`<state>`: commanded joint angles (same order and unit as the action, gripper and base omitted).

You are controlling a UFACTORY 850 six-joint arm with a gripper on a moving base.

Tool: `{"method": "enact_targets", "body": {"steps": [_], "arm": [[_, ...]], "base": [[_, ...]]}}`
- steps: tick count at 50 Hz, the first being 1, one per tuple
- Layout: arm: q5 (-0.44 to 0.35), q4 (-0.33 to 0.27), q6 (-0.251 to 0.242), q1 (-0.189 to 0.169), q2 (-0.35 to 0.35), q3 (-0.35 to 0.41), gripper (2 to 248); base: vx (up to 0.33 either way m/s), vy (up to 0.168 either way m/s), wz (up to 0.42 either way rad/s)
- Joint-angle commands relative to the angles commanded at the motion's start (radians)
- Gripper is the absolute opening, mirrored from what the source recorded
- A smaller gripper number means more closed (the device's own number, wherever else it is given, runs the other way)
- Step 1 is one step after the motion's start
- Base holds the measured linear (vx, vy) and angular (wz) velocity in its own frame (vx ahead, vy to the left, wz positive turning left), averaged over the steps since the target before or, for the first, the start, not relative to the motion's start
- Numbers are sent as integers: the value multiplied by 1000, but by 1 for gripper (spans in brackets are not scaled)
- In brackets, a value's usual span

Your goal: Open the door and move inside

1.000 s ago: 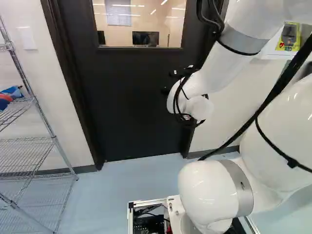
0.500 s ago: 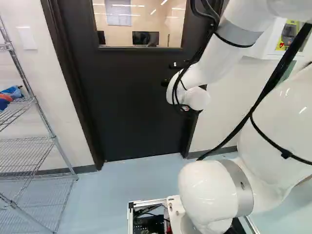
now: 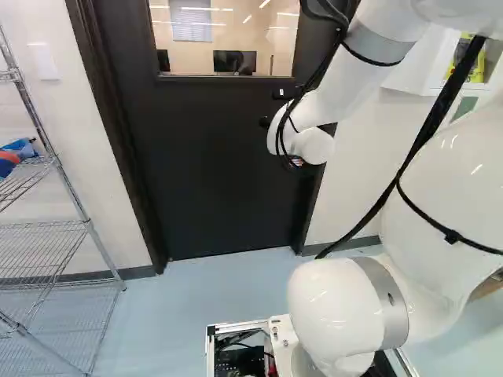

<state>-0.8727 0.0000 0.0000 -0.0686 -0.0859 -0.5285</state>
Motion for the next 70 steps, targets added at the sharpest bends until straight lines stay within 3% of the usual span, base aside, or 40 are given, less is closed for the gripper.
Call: {"method": "enact_targets", "body": {"steps": [70], "arm": [[0, 0, 0, -43, 239, -232, 247]], "base": [[0, 0, 0]]}}
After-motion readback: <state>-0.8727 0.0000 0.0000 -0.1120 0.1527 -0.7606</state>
